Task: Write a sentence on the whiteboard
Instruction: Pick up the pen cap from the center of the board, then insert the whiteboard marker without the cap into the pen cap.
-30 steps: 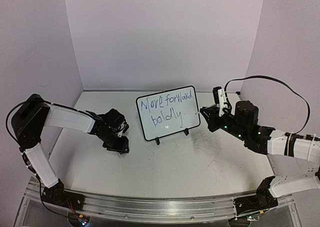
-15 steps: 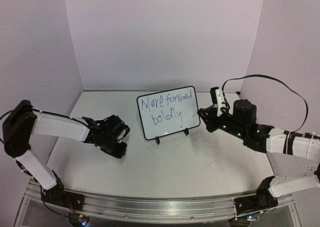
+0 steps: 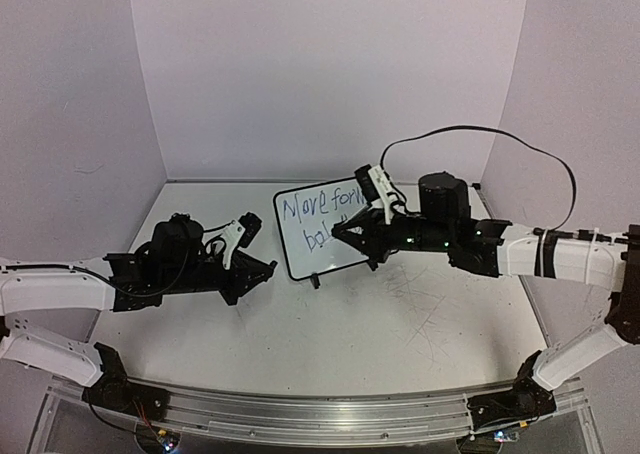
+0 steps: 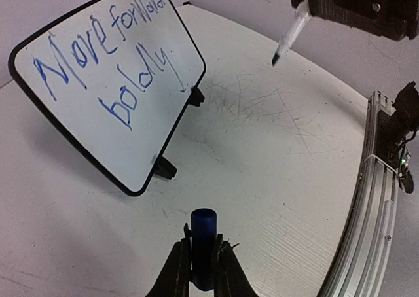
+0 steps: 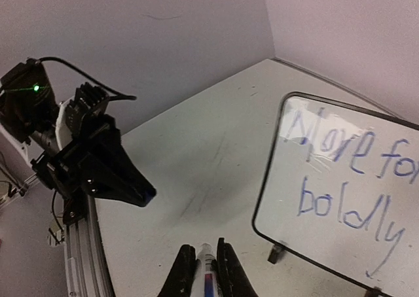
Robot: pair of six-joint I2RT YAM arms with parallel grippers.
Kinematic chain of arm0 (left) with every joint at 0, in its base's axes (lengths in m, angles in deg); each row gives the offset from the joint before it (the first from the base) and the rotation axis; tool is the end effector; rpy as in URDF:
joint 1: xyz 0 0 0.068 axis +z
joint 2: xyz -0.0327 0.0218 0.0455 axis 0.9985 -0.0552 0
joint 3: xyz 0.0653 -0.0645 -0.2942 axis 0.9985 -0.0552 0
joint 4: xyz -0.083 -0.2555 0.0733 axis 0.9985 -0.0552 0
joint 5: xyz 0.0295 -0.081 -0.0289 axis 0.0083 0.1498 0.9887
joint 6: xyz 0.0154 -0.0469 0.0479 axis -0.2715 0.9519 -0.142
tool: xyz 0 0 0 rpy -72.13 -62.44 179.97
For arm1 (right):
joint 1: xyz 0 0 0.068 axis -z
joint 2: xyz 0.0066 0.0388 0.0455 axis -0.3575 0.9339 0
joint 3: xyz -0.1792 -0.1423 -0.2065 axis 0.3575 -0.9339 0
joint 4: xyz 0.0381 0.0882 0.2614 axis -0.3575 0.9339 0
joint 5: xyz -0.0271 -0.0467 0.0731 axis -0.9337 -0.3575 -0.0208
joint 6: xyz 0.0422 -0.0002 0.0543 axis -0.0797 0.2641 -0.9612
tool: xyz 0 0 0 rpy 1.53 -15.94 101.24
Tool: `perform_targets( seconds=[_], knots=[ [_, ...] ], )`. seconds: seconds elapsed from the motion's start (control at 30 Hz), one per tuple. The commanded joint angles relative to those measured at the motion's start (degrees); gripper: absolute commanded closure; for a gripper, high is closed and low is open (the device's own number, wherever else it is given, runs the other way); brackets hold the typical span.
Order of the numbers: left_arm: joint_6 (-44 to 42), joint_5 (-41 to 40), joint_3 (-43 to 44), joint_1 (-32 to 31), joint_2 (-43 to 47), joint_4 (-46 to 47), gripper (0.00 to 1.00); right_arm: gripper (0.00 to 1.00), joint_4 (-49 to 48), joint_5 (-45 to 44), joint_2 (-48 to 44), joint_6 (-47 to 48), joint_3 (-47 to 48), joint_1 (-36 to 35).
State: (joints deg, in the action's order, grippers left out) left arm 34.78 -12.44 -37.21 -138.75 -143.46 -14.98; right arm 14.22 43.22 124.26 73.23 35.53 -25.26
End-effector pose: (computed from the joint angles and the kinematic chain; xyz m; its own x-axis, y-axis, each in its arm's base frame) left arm 0.1618 -0.2166 0.2566 -0.3342 0.2706 -0.9028 0.8167 0.5612 -0.1341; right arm 0.2280 0.2744 0.3237 -0.2578 -0.1099 -0.9599 -0.9272 0.3076 0.2138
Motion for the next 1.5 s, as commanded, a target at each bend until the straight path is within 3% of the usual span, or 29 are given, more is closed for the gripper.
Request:
perform_targets(
  seconds=[0.0,0.37,1.27,1.47],
  knots=[
    [-9.8,4.4,2.1,-0.7,-1.3,5.8,0.99,1.00,1.4,1.0,4.1,2.5,6.6,-6.2],
    [-14.6,4.2,1.3,-2.0,0.0,5.6,1.00,1.00,3.0,0.5,10.0,3.0,13.5,-8.2],
    [-14.6,2.7,1.3,-2.1,1.1,5.1,1.00,1.00,3.6,3.0,13.4,3.0,14.5,-8.7],
    [-14.1,2.0,1.2,-2.1,1.2,4.0,1.00,1.00,1.3,-2.8,9.9,3.0,11.5,-8.9]
  ],
)
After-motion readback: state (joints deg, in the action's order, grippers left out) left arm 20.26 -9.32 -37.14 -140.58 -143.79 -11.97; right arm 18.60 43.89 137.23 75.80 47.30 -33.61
